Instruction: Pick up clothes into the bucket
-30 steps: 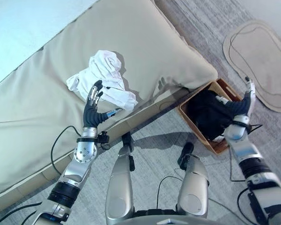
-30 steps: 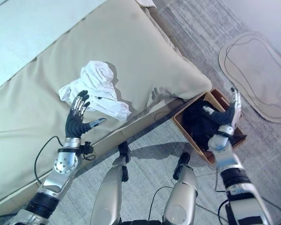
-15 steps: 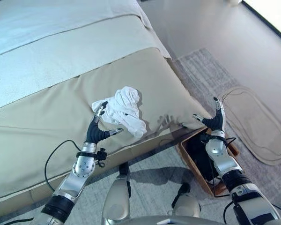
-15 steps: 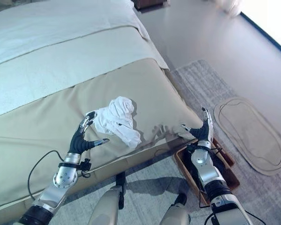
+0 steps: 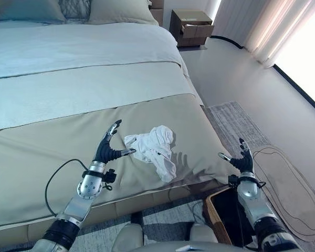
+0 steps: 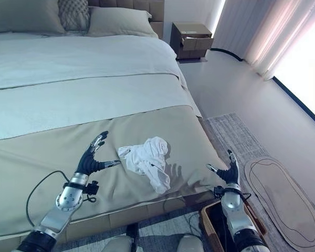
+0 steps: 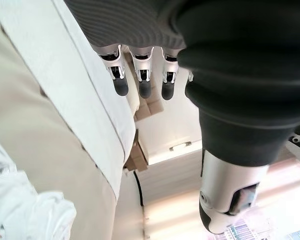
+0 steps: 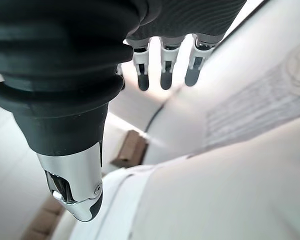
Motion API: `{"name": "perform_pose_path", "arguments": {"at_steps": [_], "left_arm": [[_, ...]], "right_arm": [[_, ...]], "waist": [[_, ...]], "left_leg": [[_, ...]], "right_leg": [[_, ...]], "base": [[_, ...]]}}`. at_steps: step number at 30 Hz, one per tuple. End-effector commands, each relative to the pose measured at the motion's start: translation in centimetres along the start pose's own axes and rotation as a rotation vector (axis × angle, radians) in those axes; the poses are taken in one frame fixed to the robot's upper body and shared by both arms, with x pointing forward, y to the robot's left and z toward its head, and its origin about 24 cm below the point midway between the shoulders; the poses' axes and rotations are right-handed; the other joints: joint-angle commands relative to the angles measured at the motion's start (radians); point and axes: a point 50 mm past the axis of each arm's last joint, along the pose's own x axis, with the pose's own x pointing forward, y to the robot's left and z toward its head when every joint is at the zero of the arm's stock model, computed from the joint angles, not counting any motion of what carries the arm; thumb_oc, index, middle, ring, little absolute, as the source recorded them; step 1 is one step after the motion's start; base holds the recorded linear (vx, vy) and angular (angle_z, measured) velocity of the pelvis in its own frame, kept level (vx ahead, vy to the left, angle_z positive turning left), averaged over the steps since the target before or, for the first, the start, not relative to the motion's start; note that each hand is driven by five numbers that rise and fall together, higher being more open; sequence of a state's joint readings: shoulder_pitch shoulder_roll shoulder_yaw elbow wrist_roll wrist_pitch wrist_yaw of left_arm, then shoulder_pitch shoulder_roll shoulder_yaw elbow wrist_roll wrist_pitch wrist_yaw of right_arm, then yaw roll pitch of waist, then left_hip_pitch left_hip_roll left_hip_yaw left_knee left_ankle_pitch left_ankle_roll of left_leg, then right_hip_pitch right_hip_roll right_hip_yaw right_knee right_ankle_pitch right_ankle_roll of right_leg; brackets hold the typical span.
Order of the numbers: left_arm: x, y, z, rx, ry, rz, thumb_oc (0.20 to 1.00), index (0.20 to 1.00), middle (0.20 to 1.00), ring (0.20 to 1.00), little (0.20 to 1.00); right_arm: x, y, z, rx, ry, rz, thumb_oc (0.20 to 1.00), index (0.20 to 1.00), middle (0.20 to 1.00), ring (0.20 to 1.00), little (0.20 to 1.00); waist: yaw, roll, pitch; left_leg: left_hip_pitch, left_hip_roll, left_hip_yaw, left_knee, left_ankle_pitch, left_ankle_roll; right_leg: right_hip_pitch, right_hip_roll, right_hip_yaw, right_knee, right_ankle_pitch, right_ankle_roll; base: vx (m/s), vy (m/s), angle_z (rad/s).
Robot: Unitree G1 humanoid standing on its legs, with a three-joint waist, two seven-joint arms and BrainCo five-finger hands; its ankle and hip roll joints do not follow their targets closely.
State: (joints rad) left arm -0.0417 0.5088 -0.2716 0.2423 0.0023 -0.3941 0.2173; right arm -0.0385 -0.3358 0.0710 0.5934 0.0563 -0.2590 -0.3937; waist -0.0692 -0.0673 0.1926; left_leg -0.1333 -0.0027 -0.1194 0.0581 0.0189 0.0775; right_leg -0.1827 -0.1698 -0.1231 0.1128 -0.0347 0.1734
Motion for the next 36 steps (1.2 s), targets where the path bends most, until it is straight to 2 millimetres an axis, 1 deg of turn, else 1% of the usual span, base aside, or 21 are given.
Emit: {"name": "perform_pose_path", "arguments": {"at_steps": [1,3,4,6,8,12,15,18,19,20,21,22,23,24,25,26,27,29,33,34,36], "left_arm": [[1.3,0.6,1.8,0.086,-0.109,0.004,1.0,1.0,1.0,1.0,1.0],[2.1,0.7,2.3,0.118,-0.134,0.02,1.0,1.0,1.0,1.0,1.0],[2.7,0.9,2.7,0.129,-0.154,0.043,1.0,1.0,1.0,1.0,1.0],[3.5,0.9,3.2,0.146,-0.176,0.063,1.0,1.0,1.0,1.0,1.0],[4.7,1.2,4.2,0.199,-0.224,0.088,1.0,1.0,1.0,1.0,1.0],[6.7,1.6,5.1,0.324,-0.262,0.131,1.0,1.0,1.0,1.0,1.0],[8.7,2.7,5.7,0.464,-0.278,0.21,1.0,1.0,1.0,1.0,1.0],[10.5,4.6,6.2,0.624,-0.264,0.301,1.0,1.0,1.0,1.0,1.0],[10.9,5.1,6.5,0.671,-0.268,0.322,1.0,1.0,1.0,1.0,1.0],[11.9,6.5,7.0,0.764,-0.258,0.379,1.0,1.0,1.0,1.0,1.0],[12.0,6.5,7.0,0.765,-0.26,0.38,1.0,1.0,1.0,1.0,1.0],[12.6,7.8,7.9,0.83,-0.265,0.44,1.0,1.0,1.0,1.0,1.0],[12.7,7.8,7.9,0.831,-0.266,0.441,1.0,1.0,1.0,1.0,1.0],[13.0,8.9,8.4,0.873,-0.259,0.493,1.0,1.0,1.0,1.0,1.0],[13.0,8.9,8.4,0.873,-0.26,0.493,1.0,1.0,1.0,1.0,1.0],[13.3,9.9,8.7,0.916,-0.243,0.538,1.0,1.0,1.0,1.0,1.0],[13.3,9.9,8.7,0.916,-0.244,0.538,1.0,1.0,1.0,1.0,1.0],[13.6,11.1,9.0,0.969,-0.214,0.581,1.0,1.0,1.0,1.0,1.0],[14.1,12.6,8.9,1.05,-0.14,0.603,1.0,1.0,1.0,1.0,1.0],[14.3,13.3,9.0,1.084,-0.107,0.615,1.0,1.0,1.0,1.0,1.0],[14.4,13.5,8.8,1.092,-0.077,0.606,1.0,1.0,1.0,1.0,1.0]], "right_arm": [[1.4,-2.1,2.5,0.052,-0.121,-0.059,1.0,1.0,1.0,1.0,1.0],[1.8,-1.8,3.4,0.066,-0.149,-0.057,1.0,1.0,1.0,1.0,1.0],[2.1,-1.6,4.2,0.084,-0.174,-0.062,1.0,1.0,1.0,1.0,1.0],[2.5,-1.3,5.1,0.108,-0.206,-0.065,1.0,1.0,1.0,1.0,1.0],[2.8,-1.0,7.0,0.139,-0.281,-0.062,1.0,1.0,1.0,1.0,1.0],[3.1,-0.7,9.6,0.2,-0.374,-0.067,1.0,1.0,1.0,1.0,1.0],[3.2,-0.7,10.9,0.221,-0.424,-0.079,1.0,1.0,1.0,1.0,1.0],[3.2,-1.2,11.8,0.219,-0.468,-0.098,1.0,1.0,1.0,1.0,1.0],[3.2,-1.2,11.6,0.215,-0.464,-0.099,1.0,1.0,1.0,1.0,1.0],[3.3,-1.5,11.7,0.216,-0.47,-0.108,1.0,1.0,1.0,1.0,1.0],[3.3,-1.5,11.7,0.217,-0.471,-0.109,1.0,1.0,1.0,1.0,1.0],[3.3,-1.8,11.5,0.208,-0.472,-0.114,1.0,1.0,1.0,1.0,1.0],[3.3,-1.8,11.6,0.21,-0.472,-0.114,1.0,1.0,1.0,1.0,1.0],[3.2,-2.3,11.4,0.211,-0.473,-0.124,1.0,1.0,1.0,1.0,1.0],[3.2,-2.3,11.4,0.211,-0.473,-0.124,1.0,1.0,1.0,1.0,1.0],[3.2,-2.5,11.2,0.212,-0.469,-0.132,1.0,1.0,1.0,1.0,1.0],[3.2,-2.5,11.2,0.212,-0.469,-0.133,1.0,1.0,1.0,1.0,1.0],[3.2,-2.5,11.4,0.218,-0.478,-0.132,1.0,1.0,1.0,1.0,1.0],[3.4,-2.4,11.9,0.236,-0.493,-0.12,1.0,1.0,1.0,1.0,1.0],[3.4,-2.4,12.2,0.235,-0.505,-0.114,1.0,1.0,1.0,1.0,1.0],[3.5,-2.4,12.4,0.234,-0.51,-0.109,1.0,1.0,1.0,1.0,1.0]], "waist": [[-0.01,-0.044,0.044],[-0.013,-0.059,0.079],[-0.012,-0.06,0.105],[-0.015,-0.061,0.129],[-0.025,-0.062,0.173],[-0.052,-0.059,0.234],[-0.071,-0.06,0.267],[-0.097,-0.06,0.288],[-0.105,-0.061,0.293],[-0.122,-0.063,0.304],[-0.121,-0.063,0.303],[-0.132,-0.06,0.312],[-0.135,-0.062,0.309],[-0.144,-0.058,0.314],[-0.144,-0.057,0.312],[-0.154,-0.055,0.311],[-0.154,-0.054,0.309],[-0.161,-0.053,0.309],[-0.174,-0.054,0.308],[-0.179,-0.055,0.309],[-0.183,-0.056,0.308]], "left_leg": [[0.068,-0.046,0.055,0.065,-0.115,-0.065],[0.011,-0.04,0.073,0.097,-0.115,-0.071],[-0.036,-0.031,0.082,0.121,-0.115,-0.078],[-0.093,-0.02,0.087,0.153,-0.112,-0.086],[-0.161,-0.013,0.093,0.195,-0.111,-0.094],[-0.241,-0.007,0.102,0.236,-0.109,-0.099],[-0.308,-0.001,0.117,0.272,-0.11,-0.101],[-0.369,0.006,0.125,0.3,-0.11,-0.102],[-0.381,0.009,0.126,0.302,-0.109,-0.103],[-0.415,0.013,0.13,0.318,-0.111,-0.104],[-0.419,0.013,0.13,0.319,-0.111,-0.104],[-0.448,0.02,0.131,0.344,-0.126,-0.105],[-0.453,0.016,0.131,0.34,-0.118,-0.104],[-0.482,0.021,0.129,0.361,-0.13,-0.106],[-0.486,0.022,0.128,0.364,-0.132,-0.106],[-0.52,0.02,0.126,0.387,-0.136,-0.108],[-0.524,0.02,0.126,0.389,-0.137,-0.108],[-0.56,0.02,0.124,0.414,-0.143,-0.108],[-0.61,0.024,0.126,0.436,-0.146,-0.109],[-0.627,0.024,0.127,0.44,-0.146,-0.109],[-0.637,0.026,0.127,0.441,-0.146,-0.108]], "right_leg": [[-0.005,-0.053,0.001,-0.04,0.153,0.037],[-0.024,-0.05,0.01,-0.057,0.179,0.036],[-0.053,-0.05,0.006,-0.06,0.189,0.033],[-0.082,-0.052,0.008,-0.068,0.193,0.025],[-0.13,-0.051,0.011,-0.056,0.196,0.019],[-0.218,-0.044,0.027,-0.015,0.187,0.005],[-0.297,-0.036,0.043,0.025,0.182,-0.001],[-0.363,-0.029,0.055,0.053,0.183,-0.002],[-0.375,-0.029,0.056,0.056,0.183,-0.001],[-0.414,-0.026,0.061,0.071,0.183,-0.002],[-0.418,-0.026,0.061,0.073,0.183,-0.002],[-0.446,-0.018,0.069,0.092,0.174,-0.003],[-0.45,-0.022,0.069,0.089,0.18,-0.002],[-0.479,-0.02,0.071,0.109,0.169,-0.004],[-0.482,-0.02,0.071,0.111,0.168,-0.004],[-0.511,-0.018,0.076,0.127,0.164,-0.005],[-0.513,-0.018,0.075,0.128,0.164,-0.005],[-0.551,-0.014,0.08,0.153,0.158,-0.007],[-0.599,-0.01,0.082,0.168,0.159,-0.008],[-0.617,-0.008,0.085,0.168,0.162,-0.007],[-0.628,-0.007,0.086,0.169,0.164,-0.007]], "base": [[-0.01,-0.093,0.27],[-0.16,-0.111,0.42],[-0.22,-0.12,0.31],[-0.17,-0.091,-0.11],[-0.17,-0.074,-0.21],[-0.12,-0.035,-0.01],[-0.1,-0.004,-0.18],[-0.07,-0.009,-0.09],[-0.07,-0.004,-0.13],[-0.04,0.002,-0.16],[-0.04,-0.003,-0.13],[0.0,0.0,0.0],[-0.02,-0.017,-0.04],[-0.01,-0.007,-0.12],[0.0,-0.027,-0.23],[0.0,-0.017,-0.18],[-0.01,-0.01,-0.11],[0.0,0.0,0.0],[-0.01,-0.003,0.0],[0.0,0.0,0.0],[0.0,0.0,0.0]]}}
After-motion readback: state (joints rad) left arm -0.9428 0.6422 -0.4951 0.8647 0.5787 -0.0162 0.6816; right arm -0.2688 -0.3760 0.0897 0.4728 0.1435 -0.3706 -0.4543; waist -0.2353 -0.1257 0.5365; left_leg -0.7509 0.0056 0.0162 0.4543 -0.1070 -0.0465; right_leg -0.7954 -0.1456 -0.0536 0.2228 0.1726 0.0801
